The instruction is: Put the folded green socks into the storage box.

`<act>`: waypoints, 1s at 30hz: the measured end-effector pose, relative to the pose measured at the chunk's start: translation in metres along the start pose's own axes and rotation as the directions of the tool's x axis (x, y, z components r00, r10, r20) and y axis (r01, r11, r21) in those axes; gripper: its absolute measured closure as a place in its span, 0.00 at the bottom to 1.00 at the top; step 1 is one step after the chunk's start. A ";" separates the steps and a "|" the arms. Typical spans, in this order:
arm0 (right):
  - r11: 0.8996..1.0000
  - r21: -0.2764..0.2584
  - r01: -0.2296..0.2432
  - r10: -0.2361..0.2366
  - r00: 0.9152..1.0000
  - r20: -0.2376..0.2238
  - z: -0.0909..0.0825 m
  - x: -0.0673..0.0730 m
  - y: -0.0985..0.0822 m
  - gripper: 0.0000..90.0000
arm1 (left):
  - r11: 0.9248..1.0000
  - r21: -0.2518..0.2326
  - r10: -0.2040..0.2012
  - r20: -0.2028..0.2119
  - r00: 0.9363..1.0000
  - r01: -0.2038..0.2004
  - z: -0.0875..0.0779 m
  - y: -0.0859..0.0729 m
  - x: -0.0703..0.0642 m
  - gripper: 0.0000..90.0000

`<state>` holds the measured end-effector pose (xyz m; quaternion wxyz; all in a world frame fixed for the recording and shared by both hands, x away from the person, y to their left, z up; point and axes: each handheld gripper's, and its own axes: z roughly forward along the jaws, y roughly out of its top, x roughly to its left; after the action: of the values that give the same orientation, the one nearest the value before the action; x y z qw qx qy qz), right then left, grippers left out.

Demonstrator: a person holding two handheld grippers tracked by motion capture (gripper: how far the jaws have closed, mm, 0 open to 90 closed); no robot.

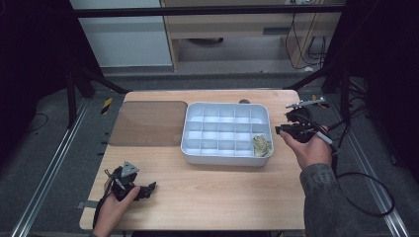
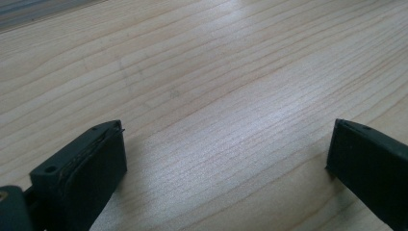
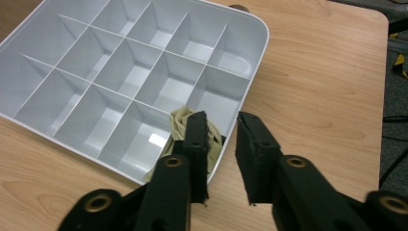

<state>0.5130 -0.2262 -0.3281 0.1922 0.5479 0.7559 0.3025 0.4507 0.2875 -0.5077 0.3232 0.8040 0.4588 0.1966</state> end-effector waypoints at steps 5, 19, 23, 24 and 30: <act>1.000 0.001 0.002 -0.002 1.000 0.013 0.001 0.002 0.002 1.00 | 1.000 -0.003 -0.002 0.000 1.000 0.002 0.000 0.000 0.000 0.00; 0.998 0.052 0.033 -0.032 0.999 -0.018 0.032 0.018 -0.007 1.00 | 1.000 0.001 0.002 0.001 1.000 -0.002 0.000 0.000 0.000 0.00; 0.998 0.061 0.033 -0.031 0.999 -0.026 0.040 0.020 -0.012 1.00 | 1.000 0.000 0.002 0.001 1.000 -0.002 0.000 0.000 0.000 0.00; 0.997 0.065 0.032 -0.030 0.999 -0.031 0.042 0.020 -0.013 1.00 | 1.000 0.000 0.003 0.001 1.000 -0.003 0.000 0.000 0.000 0.00; 0.997 0.069 0.036 -0.033 0.999 -0.037 0.049 0.023 -0.016 1.00 | 1.000 0.000 0.003 0.000 1.000 -0.003 0.000 0.000 0.000 0.00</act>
<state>0.5249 -0.1960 -0.3740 0.1644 0.5356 0.7787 0.2823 0.4503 0.2877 -0.5078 0.3231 0.8046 0.4577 0.1968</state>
